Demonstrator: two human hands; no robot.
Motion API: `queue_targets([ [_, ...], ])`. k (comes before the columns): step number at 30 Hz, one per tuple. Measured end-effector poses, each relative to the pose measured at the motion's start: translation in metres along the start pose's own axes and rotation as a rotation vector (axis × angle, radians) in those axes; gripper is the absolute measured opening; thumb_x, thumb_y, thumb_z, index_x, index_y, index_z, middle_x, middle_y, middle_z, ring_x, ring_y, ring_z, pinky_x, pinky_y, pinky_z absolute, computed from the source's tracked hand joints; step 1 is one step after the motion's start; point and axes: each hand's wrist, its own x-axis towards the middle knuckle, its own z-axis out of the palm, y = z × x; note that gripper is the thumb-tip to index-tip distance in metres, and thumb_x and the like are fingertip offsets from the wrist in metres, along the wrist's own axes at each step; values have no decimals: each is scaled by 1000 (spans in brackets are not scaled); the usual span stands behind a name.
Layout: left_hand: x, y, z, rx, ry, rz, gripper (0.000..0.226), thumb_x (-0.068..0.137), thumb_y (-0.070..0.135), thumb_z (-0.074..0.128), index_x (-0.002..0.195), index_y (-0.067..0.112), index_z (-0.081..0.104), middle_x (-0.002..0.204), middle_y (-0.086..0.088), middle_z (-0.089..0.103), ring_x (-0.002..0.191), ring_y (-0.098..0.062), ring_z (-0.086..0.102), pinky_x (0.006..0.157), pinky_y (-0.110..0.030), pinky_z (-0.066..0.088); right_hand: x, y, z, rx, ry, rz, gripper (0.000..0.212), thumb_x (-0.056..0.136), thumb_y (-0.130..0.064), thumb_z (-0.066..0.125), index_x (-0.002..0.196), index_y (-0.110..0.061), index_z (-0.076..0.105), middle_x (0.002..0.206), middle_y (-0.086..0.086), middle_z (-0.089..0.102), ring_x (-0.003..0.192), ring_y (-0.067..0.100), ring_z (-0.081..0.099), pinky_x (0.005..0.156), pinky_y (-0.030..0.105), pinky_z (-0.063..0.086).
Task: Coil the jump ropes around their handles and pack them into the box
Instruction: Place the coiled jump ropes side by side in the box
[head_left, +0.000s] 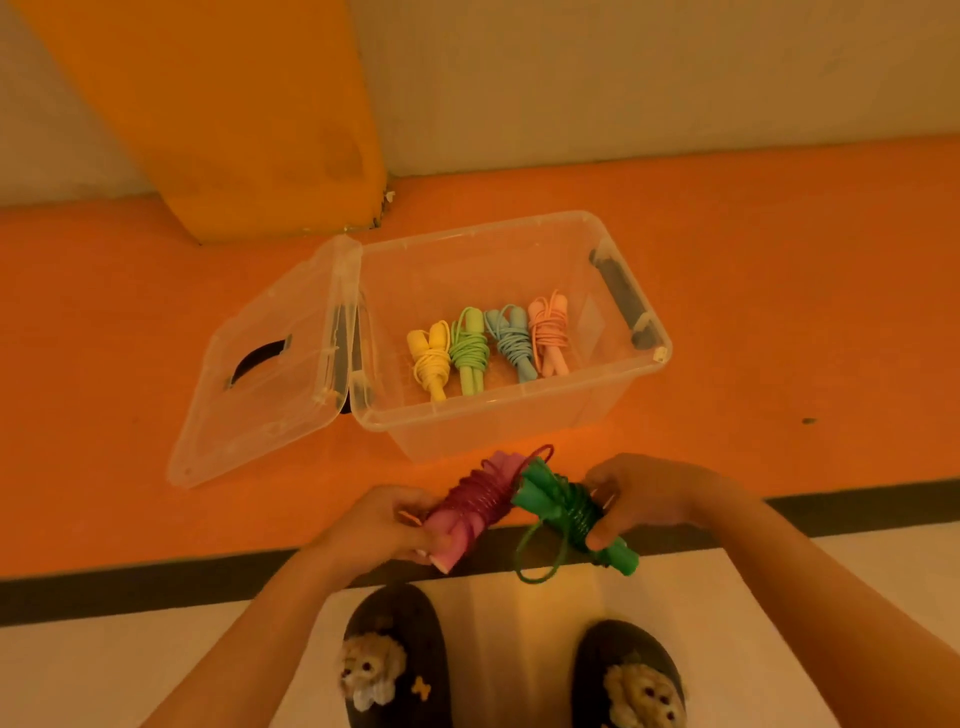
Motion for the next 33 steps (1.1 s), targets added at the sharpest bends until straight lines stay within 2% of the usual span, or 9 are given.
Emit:
queue_targets([
  [2,-21,34,-11,108,-14,75,30,71,-1,79,97,13,73,82,0,71,71,-9,65,64,-20,53,-28,-13,-20,-81,35,-73,29,66,-24,85,89,-27,68,90,-10,70,90,14,64,81,30,51],
  [5,-41,80,-21,185,47,214,33,72,-1,78,101,17,73,86,4,74,74,-6,64,64,-17,51,-66,-33,-43,17,121,-235,35,65,-18,85,96,-22,71,96,-3,73,97,20,66,92,39,49],
  [11,-7,127,-38,89,303,416,43,70,2,78,106,24,70,101,4,72,88,-7,66,77,-20,51,-59,-56,-91,124,550,-430,56,60,-10,85,102,-42,67,97,-8,74,92,5,67,86,27,52],
  [14,25,131,-53,54,399,420,43,70,-5,77,101,24,70,93,6,70,79,2,65,68,-12,50,-27,-55,-107,63,644,-406,57,62,-11,86,99,-47,63,95,-13,69,82,-4,63,76,15,49],
  [17,55,132,-67,95,460,351,42,73,-10,74,107,13,67,94,-3,67,72,-6,63,61,-15,55,11,-50,-115,-38,694,-315,55,63,-15,86,111,-33,67,99,-4,68,90,14,63,82,32,50],
  [22,98,130,-76,341,356,160,38,74,-12,72,105,9,66,92,-2,62,77,-11,60,57,-18,54,74,-35,-116,-168,624,-201,61,62,-18,87,118,-24,65,109,-2,64,103,20,59,82,29,45],
  [26,137,123,-81,456,310,76,35,72,-10,73,103,7,68,90,-6,64,78,-23,63,72,-39,57,109,-32,-127,-359,430,-91,63,67,-27,85,125,-20,61,117,4,63,104,21,57,81,28,43],
  [30,171,126,-75,585,224,26,36,72,-1,75,106,7,69,90,-9,64,72,-19,58,70,-32,51,137,-36,-146,-523,169,15,61,71,-36,82,125,-18,61,120,6,61,105,23,56,84,31,45],
  [33,189,126,-76,576,203,-61,39,71,-1,76,108,6,66,99,-12,62,81,-24,59,75,-39,54,158,-38,-156,-659,124,58,61,72,-39,80,125,-18,59,122,5,59,109,24,54,85,31,44],
])
